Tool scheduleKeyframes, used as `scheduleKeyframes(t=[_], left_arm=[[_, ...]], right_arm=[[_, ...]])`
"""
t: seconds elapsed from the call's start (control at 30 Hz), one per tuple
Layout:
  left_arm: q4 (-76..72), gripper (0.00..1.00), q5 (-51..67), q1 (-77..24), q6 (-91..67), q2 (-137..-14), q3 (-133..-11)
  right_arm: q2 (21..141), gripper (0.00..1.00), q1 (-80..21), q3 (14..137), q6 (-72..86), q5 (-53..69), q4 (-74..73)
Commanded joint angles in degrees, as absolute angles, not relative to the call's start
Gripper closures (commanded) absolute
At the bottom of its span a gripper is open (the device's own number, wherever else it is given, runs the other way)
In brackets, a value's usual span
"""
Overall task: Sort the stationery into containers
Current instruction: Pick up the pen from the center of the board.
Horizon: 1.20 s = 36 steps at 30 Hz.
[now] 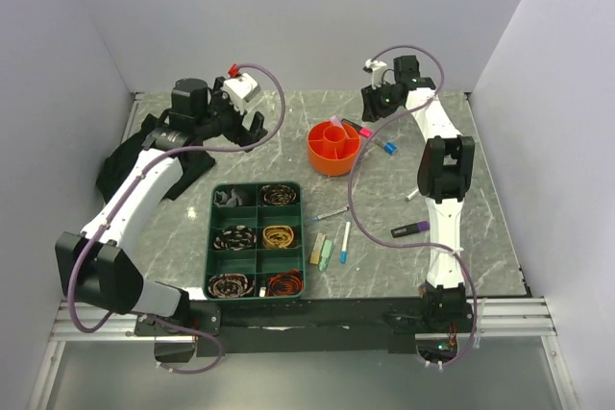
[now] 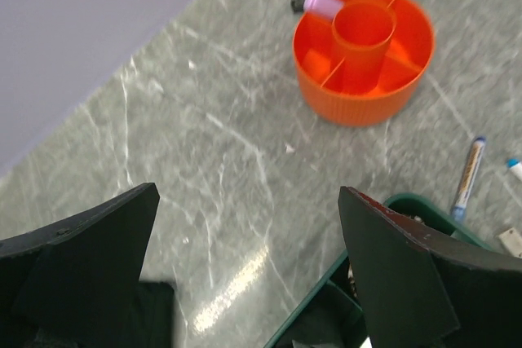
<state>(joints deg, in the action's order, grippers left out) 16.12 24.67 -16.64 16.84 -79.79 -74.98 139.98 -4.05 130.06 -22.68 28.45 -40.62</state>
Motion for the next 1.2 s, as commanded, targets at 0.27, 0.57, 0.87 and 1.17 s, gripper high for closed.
scheduleKeyframes(t=[0.27,0.57,0.87,1.17], left_arm=[[17.8,0.01,22.8,-16.3,18.2,-86.6,-79.9],[16.0,0.00,24.0,-16.3,16.5,-87.8,-81.9],[14.9,0.00,25.7,-16.4,14.5,-87.3,-82.2],[13.4,0.01,27.5,-16.4,12.8,-87.8,-82.8]], right_arm=[[141.6,0.47,-6.9,132.3,-30.5,22.4,-45.7],[143.8,0.45,-7.9,134.1,-30.7,20.5,-51.0],[146.3,0.44,-9.2,136.7,-30.5,18.4,-51.6],[148.0,0.44,-10.0,137.5,-28.6,14.4,-50.4]])
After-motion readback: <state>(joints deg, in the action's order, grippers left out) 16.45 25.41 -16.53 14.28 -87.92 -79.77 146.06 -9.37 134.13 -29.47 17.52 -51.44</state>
